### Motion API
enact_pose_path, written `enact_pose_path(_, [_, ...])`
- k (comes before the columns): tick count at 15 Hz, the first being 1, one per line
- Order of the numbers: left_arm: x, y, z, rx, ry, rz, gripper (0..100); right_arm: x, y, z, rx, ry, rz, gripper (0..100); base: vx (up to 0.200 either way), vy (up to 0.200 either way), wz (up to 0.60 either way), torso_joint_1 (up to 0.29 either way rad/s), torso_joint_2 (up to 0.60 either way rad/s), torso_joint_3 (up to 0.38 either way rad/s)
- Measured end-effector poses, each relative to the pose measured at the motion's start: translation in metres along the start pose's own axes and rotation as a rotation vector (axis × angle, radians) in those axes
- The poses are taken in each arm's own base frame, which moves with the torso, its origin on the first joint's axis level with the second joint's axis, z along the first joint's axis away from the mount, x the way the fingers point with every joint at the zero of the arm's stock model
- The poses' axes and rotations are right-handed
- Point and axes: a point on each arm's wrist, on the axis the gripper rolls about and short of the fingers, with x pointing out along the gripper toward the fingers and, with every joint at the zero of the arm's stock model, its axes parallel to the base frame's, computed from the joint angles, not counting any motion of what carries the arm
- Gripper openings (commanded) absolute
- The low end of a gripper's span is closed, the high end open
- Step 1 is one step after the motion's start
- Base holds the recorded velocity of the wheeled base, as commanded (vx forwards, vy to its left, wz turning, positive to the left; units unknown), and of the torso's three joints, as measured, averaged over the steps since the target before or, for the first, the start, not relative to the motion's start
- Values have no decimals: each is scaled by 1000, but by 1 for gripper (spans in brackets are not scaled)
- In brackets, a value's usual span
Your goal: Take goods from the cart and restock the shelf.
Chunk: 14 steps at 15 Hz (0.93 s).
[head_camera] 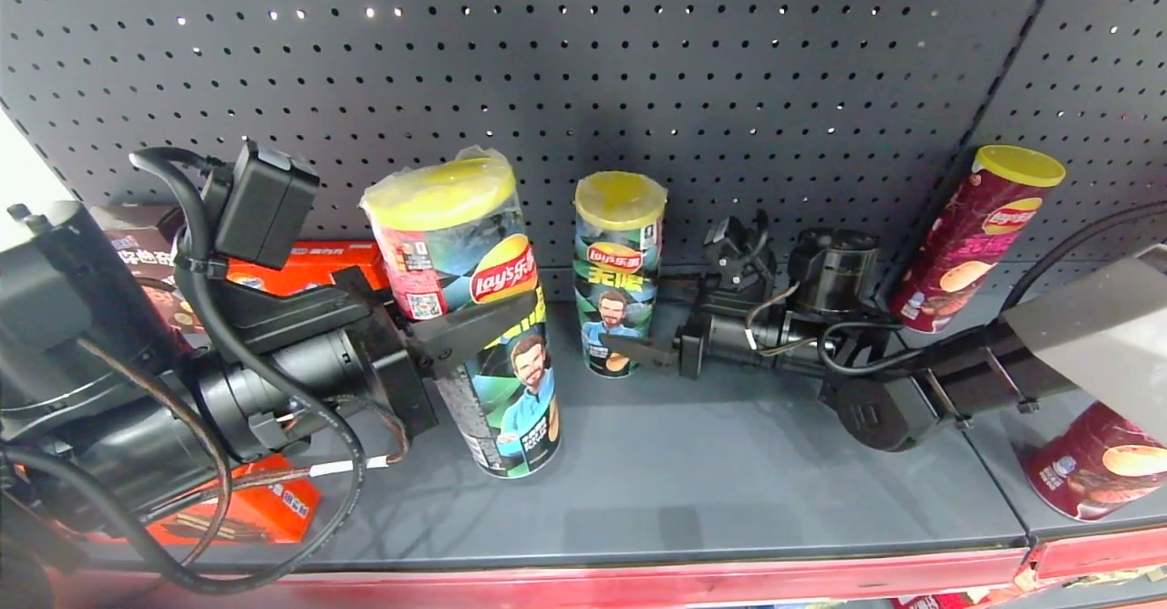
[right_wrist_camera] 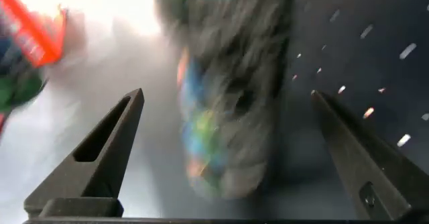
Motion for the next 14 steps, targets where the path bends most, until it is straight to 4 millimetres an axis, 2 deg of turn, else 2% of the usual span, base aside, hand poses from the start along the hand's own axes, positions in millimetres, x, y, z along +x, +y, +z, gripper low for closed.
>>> enact_pose_path(5, [3, 2, -4, -6, 13, 2, 0, 17, -13, -2, -14, -30, -26, 100, 0, 0, 0, 0, 0, 0])
enact_pose_path(11, [2, 2, -10, -15, 33, 5, 0, 28, -18, -3, -2, -30, -30, 100, 0, 0, 0, 0, 0, 0])
enact_pose_path(12, [1, 2, -11, -16, 35, 4, 0, 29, -18, -2, -5, -34, -29, 0, 0, 0, 0, 0, 0, 0])
enact_pose_path(14, [0, 1, -13, -16, 32, 4, 0, 31, -19, -2, -14, -43, -28, 0, 0, 0, 0, 0, 0, 0])
